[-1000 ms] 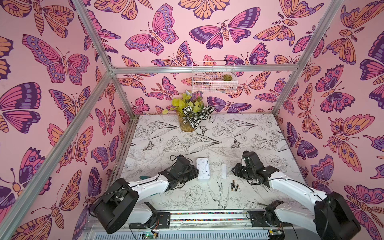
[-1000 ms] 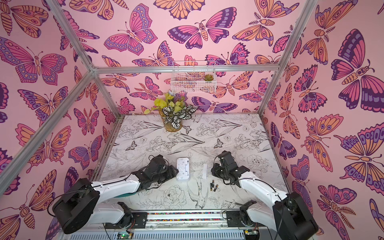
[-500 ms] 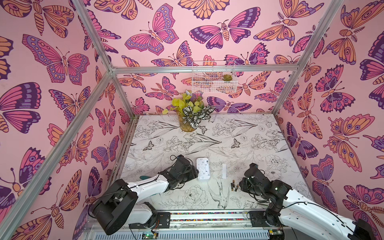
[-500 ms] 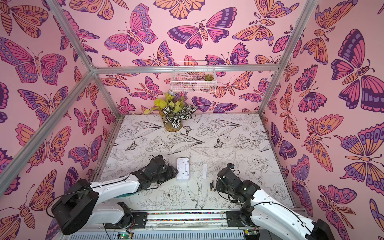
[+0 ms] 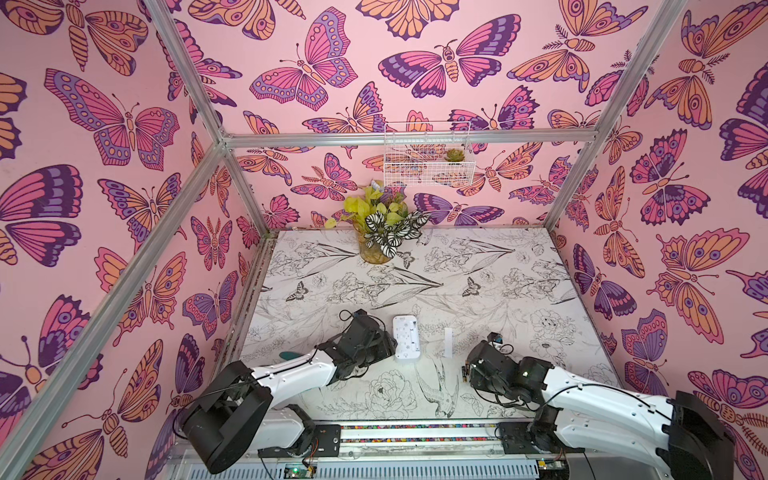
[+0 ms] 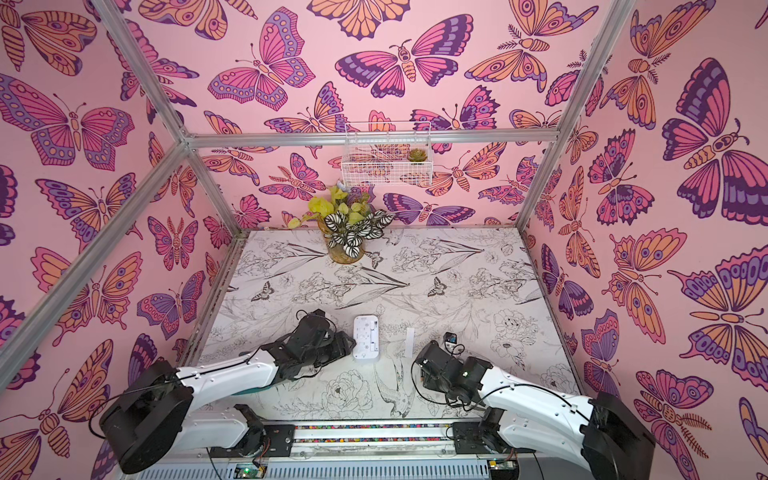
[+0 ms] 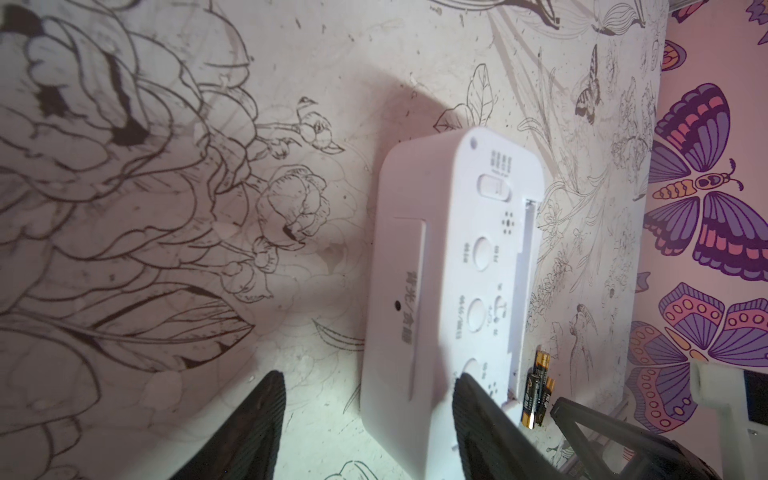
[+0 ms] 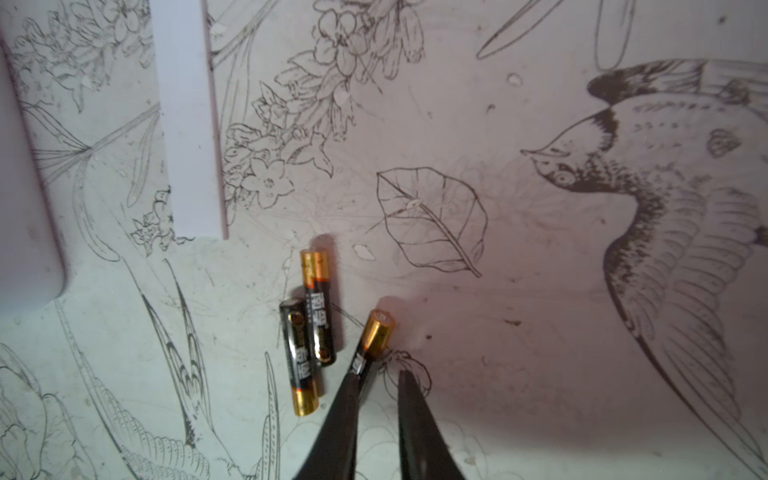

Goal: Insert the battery into the alarm
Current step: Pick up the battery at the center of the board.

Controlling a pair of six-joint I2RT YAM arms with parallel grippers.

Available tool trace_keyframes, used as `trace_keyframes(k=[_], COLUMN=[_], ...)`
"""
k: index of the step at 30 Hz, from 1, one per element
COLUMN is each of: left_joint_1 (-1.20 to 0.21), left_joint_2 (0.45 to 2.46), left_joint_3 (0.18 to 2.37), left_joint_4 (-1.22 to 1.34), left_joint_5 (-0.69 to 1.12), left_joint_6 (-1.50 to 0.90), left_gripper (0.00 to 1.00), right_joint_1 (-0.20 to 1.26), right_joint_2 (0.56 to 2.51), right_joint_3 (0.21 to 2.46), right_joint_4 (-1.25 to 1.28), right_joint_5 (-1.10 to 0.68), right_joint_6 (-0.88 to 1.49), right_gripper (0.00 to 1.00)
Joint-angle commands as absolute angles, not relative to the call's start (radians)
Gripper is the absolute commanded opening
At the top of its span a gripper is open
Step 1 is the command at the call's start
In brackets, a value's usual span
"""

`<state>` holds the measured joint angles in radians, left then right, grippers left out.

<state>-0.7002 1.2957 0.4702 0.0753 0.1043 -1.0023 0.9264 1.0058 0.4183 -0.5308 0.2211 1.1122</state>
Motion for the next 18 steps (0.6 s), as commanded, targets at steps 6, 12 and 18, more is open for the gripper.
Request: trace_keyframes(k=[6, 12, 18], left_joint_1=[-0.695, -0.696, -0.695], left_joint_2=[1.282, 1.282, 1.282], left_joint_3=[0.445, 0.444, 0.438], left_joint_4=[0.041, 0.041, 0.041], left_joint_5=[0.083, 0.084, 0.083], left_joint_6=[-0.989, -0.991, -0.996], left_gripper=[0.67, 0.67, 0.67], right_joint_1=[0.953, 0.953, 0.953], right_joint_2=[1.032, 1.056, 1.102], right_joint_3=[0.452, 0.466, 0.472], right_joint_4=[-0.505, -0.512, -0.501], right_joint_5=[0.28, 0.292, 0.292], right_joint_6=[1.152, 1.141, 1.134], right_gripper=[0.21, 0.22, 0.21])
